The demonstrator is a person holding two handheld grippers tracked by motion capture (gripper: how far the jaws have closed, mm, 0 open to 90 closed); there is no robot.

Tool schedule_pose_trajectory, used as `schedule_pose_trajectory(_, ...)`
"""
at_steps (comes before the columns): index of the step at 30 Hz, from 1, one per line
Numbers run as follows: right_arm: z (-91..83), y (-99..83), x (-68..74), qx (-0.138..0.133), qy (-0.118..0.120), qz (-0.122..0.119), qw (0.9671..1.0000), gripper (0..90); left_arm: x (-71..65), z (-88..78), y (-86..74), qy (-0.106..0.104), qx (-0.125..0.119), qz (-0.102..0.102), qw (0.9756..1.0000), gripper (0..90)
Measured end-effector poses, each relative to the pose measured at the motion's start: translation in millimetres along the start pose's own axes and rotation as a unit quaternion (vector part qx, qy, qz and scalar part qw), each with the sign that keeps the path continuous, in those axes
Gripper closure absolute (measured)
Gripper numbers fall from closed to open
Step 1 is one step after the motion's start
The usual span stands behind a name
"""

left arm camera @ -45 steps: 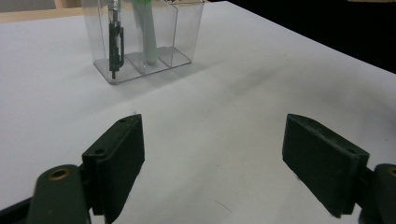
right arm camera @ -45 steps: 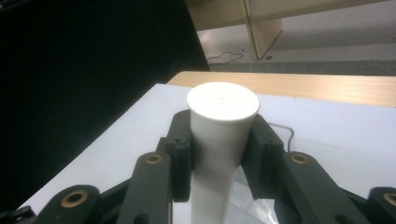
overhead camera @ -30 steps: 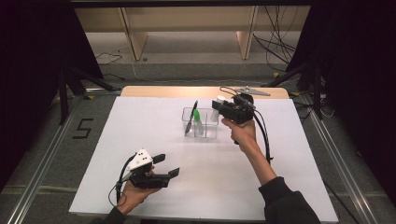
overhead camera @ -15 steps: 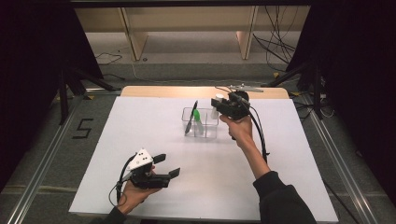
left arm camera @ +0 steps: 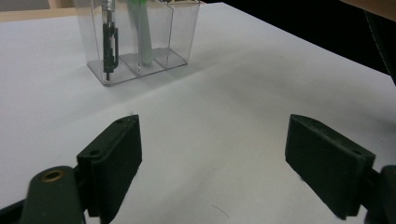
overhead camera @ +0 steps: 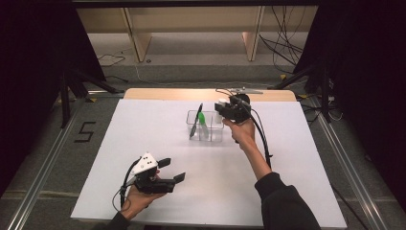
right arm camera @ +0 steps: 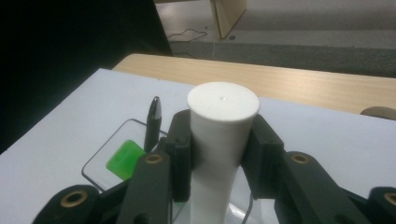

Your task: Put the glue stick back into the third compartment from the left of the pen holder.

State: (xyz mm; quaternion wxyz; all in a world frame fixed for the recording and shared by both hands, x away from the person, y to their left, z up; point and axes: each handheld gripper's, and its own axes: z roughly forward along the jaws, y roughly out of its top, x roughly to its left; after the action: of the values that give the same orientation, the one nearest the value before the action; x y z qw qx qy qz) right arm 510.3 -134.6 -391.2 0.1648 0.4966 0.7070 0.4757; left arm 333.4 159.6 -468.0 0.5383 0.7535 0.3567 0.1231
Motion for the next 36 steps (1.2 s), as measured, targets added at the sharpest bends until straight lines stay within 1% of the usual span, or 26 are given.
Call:
schedule_pose_trajectory(7, 8.6, -3.5, 0.2, 0.011, -0.005, -0.001, 0.9999, 67.0, 0.1, 0.1, -0.1, 0.0, 0.002, 0.001, 1.0, 18.5)
schedule_pose_trajectory(9, 10.0, -3.8, 0.8, 0.015, -0.008, -0.003, 0.9998, 65.3, 0.3, 0.1, -0.2, 0.001, 0.001, 0.0, 1.0, 18.5)
schedule_pose_trajectory(11, 9.4, -2.6, 0.6, 0.015, -0.009, -0.002, 0.9998, 50.9, 0.3, -0.3, -0.1, 0.002, 0.002, 0.0, 1.0, 18.5)
schedule_pose_trajectory(12, 8.6, -1.3, 0.0, 0.016, -0.007, 0.002, 0.9999, 46.6, 0.2, -0.1, -0.3, 0.003, 0.0, -0.002, 1.0, 18.5)
schedule_pose_trajectory(13, 6.6, 0.0, -0.3, 0.013, -0.008, 0.004, 0.9999, 44.8, 0.3, 0.0, -0.4, 0.004, 0.0, -0.004, 1.0, 18.5)
schedule_pose_trajectory(15, 1.5, 2.1, -1.5, 0.005, -0.012, 0.003, 0.9999, 41.9, 0.3, -0.3, -0.5, 0.005, 0.001, -0.005, 1.0, 18.5)
schedule_pose_trajectory(18, -7.1, 3.3, -3.5, 0.005, -0.011, 0.007, 0.9999, 38.7, 0.4, -0.2, -0.6, 0.006, 0.002, -0.004, 1.0, 18.5)
schedule_pose_trajectory(20, -13.6, 2.5, -3.2, 0.004, -0.01, 0.001, 0.9999, 38.0, 0.4, 0.0, -0.6, 0.006, 0.004, -0.002, 1.0, 18.5)
schedule_pose_trajectory(23, -23.5, -0.6, -0.6, 0.004, -0.008, -0.018, 0.9998, 36.6, 0.2, 0.3, -0.6, 0.006, 0.004, -0.001, 1.0, 18.4)
schedule_pose_trajectory(25, -31.5, -4.9, 1.1, 0.004, 0.0, -0.025, 0.9997, 35.6, 0.3, 0.5, -0.5, 0.006, 0.004, -0.002, 1.0, 18.4)
schedule_pose_trajectory(28, -44.7, -13.9, 2.5, -0.004, 0.017, -0.025, 0.9995, 34.5, 0.6, 1.0, -0.5, 0.006, 0.006, -0.004, 1.0, 18.3)
schedule_pose_trajectory(31, -56.8, -24.8, 3.6, -0.005, 0.034, -0.031, 0.9989, 33.6, 0.3, 1.1, -0.8, 0.004, 0.006, -0.003, 1.0, 18.2)
schedule_pose_trajectory(36, -70.5, -40.3, 6.2, -0.003, 0.047, -0.045, 0.9979, 32.2, 0.5, 2.1, 0.0, 0.003, 0.006, -0.002, 1.0, 18.2)
